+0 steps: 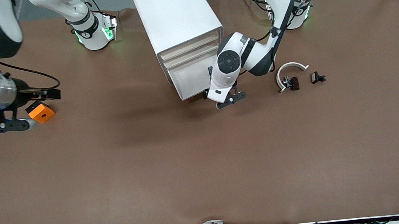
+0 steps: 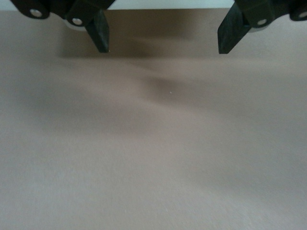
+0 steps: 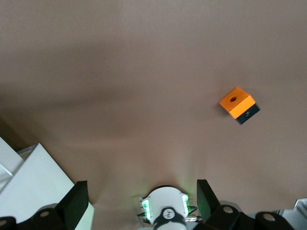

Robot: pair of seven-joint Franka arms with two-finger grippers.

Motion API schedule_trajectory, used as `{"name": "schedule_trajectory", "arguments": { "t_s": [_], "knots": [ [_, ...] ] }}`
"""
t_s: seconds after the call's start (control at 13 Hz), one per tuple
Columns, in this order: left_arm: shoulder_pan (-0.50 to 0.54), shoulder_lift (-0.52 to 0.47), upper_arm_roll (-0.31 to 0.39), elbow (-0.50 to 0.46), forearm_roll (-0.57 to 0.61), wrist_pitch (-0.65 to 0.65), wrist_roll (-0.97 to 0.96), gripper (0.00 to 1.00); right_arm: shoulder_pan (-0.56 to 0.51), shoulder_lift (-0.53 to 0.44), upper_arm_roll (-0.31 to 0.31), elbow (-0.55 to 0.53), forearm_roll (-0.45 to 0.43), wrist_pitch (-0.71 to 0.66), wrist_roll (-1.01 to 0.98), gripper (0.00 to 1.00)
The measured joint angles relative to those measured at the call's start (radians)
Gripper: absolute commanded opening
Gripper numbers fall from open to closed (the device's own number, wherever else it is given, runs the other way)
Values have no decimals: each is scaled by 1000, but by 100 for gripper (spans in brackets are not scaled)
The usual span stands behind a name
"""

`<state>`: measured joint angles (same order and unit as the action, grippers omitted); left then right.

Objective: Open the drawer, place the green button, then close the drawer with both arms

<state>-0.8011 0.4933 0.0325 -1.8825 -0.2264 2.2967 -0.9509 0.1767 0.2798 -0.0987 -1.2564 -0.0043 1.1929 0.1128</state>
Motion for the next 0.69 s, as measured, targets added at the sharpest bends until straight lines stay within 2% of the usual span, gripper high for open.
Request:
{"name": "schedule_trajectory", "arguments": {
  "t_s": [0.31, 0.69],
  "knots": [
    [-37, 13, 0, 1, 0, 16, -19, 100, -76, -4, 1, -6, 0, 123, -174, 100],
    [-75, 13, 0, 4, 0, 16, -69, 100, -105, -4, 2, -11, 2, 166, -200, 100]
  ]
}}
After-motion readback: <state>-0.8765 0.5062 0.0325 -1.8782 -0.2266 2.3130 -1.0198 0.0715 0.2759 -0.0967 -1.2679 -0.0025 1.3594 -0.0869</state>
